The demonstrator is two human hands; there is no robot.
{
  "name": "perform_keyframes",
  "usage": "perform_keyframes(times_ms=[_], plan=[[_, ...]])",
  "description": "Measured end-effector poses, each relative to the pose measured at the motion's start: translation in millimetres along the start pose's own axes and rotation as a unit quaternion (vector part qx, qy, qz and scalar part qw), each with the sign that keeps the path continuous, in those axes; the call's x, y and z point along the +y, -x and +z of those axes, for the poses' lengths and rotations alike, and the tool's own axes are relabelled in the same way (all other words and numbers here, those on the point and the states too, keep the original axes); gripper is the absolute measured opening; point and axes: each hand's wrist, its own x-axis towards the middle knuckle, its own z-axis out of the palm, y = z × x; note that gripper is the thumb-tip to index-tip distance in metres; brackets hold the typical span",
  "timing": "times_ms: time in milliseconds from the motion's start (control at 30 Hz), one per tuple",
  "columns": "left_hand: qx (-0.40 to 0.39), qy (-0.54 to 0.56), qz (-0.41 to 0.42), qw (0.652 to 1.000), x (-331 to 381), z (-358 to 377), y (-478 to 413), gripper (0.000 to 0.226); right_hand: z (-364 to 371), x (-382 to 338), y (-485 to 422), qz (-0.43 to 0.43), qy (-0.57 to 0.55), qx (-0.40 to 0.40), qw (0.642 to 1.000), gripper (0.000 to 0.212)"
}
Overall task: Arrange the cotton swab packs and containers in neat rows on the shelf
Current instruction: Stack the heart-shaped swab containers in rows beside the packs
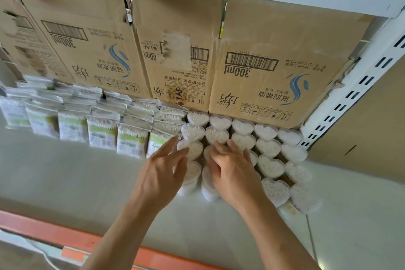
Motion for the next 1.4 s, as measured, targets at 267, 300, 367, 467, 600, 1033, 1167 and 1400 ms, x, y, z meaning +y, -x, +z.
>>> perform_keyframes(times_ms=[267,300,367,467,600,1033,1167,1400], plan=[[-0.029,-0.101,0.072,0.992,12.0,4.1,-4.7,0.032,-1.4,17.2,11.5,0.028,-0.006,0.04,0.999,0.044],[-0.035,-0.099,0.08,0.991,15.8,6.8,-5.8,0.031,-2.2,21.0,12.9,0.035,-0.008,0.039,0.999,0.044],[-0.054,-0.089,0.096,0.99,27.0,13.4,-9.0,0.031,-3.3,25.3,14.4,0.03,-0.019,0.029,0.999,0.046],[-0.093,-0.086,0.125,0.984,45.5,23.2,-11.5,0.035,-5.7,31.6,17.9,0.031,-0.043,0.055,0.997,0.038],[-0.154,-0.107,0.126,0.974,54.8,31.4,-13.1,0.04,-11.9,48.3,29.0,0.069,0.019,0.02,0.997,0.045],[-0.184,-0.13,0.107,0.968,69.7,52.4,-14.1,0.056,-34.4,100.3,50.5,0.137,0.022,0.005,0.99,0.05],[-0.171,-0.122,0.085,0.974,77.4,53.5,-13.1,0.063,-30.5,104.9,53.1,0.123,0.026,0.007,0.992,0.051],[-0.182,-0.11,0.1,0.972,106.2,66.1,-5.3,0.069,-34.8,114.7,63.5,0.085,-0.161,0.187,0.965,0.046]])
